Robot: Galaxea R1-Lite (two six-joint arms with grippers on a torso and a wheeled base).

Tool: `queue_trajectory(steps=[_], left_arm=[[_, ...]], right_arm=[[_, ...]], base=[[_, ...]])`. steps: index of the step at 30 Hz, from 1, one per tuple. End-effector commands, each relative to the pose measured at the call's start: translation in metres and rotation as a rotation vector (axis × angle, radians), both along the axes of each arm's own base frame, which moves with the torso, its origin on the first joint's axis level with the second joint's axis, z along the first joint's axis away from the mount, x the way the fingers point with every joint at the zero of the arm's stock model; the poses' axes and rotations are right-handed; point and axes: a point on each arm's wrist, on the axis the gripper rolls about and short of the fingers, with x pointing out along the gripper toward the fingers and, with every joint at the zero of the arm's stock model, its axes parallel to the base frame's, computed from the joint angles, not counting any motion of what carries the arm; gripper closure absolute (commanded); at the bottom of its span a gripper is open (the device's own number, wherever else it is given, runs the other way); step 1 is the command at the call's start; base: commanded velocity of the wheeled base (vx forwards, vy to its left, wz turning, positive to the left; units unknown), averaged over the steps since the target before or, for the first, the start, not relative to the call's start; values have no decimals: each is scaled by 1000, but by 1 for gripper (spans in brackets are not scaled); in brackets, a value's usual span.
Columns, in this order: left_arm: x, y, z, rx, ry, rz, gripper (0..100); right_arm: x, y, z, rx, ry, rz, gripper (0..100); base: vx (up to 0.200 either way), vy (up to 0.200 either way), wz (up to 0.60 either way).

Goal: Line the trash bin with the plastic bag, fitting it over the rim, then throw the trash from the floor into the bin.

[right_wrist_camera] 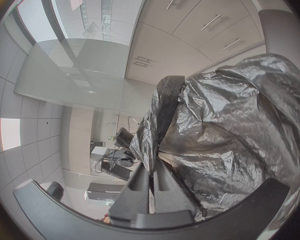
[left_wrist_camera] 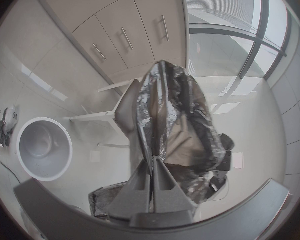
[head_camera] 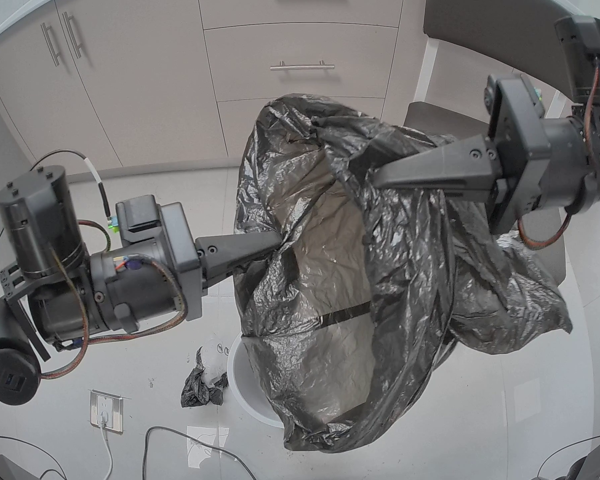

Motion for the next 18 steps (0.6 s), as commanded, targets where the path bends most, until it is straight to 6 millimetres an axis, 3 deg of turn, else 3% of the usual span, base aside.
queue_trajectory(steps=[1, 8, 18], left_arm=[[-25, 20, 14, -60, -10, -30, 100], [-35, 27, 13, -63, -13, -34, 100], [-37, 34, 2, -43, 17, -54, 100]], right_arm=[[6, 2, -32, -4, 21, -8, 100], [15, -10, -48, 75, 22, -47, 100], [33, -25, -88, 135, 70, -75, 100]], base=[[0, 0, 0], [0, 0, 0], [0, 0, 0]])
